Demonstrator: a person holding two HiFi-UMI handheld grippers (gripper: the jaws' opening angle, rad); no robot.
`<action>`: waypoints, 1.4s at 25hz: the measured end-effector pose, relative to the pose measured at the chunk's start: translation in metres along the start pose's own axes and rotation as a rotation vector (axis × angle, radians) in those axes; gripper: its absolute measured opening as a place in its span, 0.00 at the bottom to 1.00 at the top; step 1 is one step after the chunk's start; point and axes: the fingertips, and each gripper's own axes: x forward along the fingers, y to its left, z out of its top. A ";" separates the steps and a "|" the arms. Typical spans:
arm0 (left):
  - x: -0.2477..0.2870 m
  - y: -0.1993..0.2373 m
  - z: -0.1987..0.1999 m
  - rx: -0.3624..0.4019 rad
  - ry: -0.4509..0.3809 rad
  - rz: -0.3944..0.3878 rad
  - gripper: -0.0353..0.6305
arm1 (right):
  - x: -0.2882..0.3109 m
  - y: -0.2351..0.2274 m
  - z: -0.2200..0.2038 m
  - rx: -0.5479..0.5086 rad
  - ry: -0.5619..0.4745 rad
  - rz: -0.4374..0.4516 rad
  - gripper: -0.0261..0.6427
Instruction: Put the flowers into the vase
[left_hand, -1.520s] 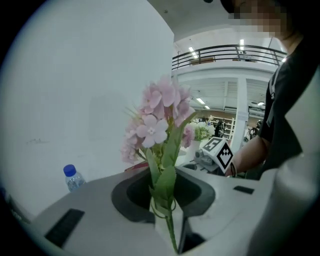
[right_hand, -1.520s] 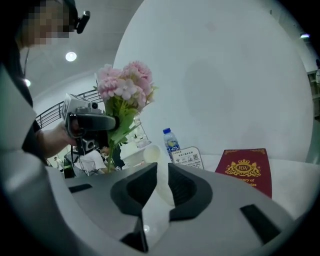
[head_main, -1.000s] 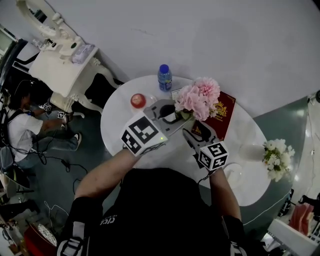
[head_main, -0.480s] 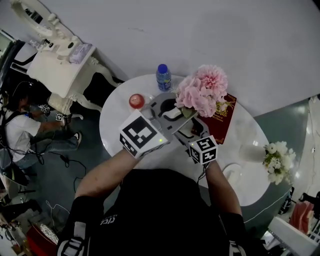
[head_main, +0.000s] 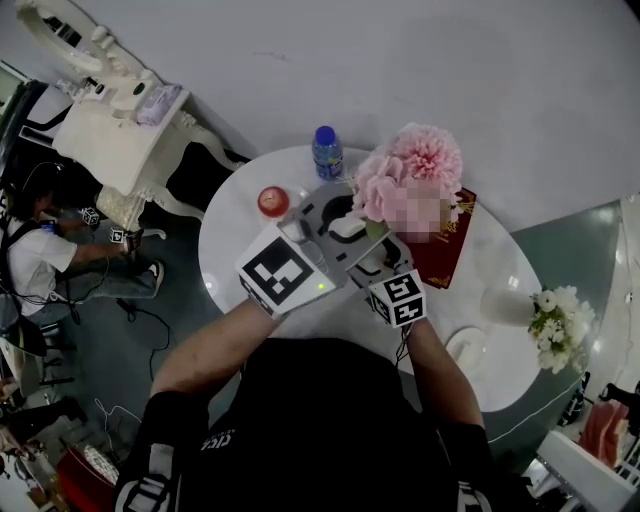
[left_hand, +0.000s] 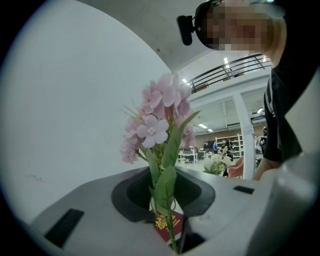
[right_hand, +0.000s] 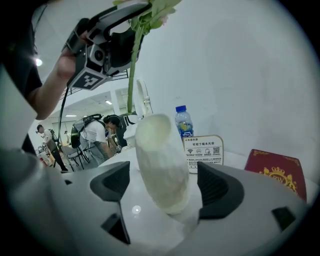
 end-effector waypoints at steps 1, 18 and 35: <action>0.000 0.000 0.001 0.000 -0.003 -0.001 0.18 | 0.001 0.000 0.000 0.003 -0.003 0.003 0.63; 0.006 0.010 -0.023 -0.009 -0.056 -0.005 0.18 | 0.009 -0.004 -0.001 -0.037 0.007 0.011 0.62; 0.002 0.010 -0.059 0.010 -0.020 -0.006 0.18 | 0.014 0.001 0.000 -0.057 0.014 0.001 0.56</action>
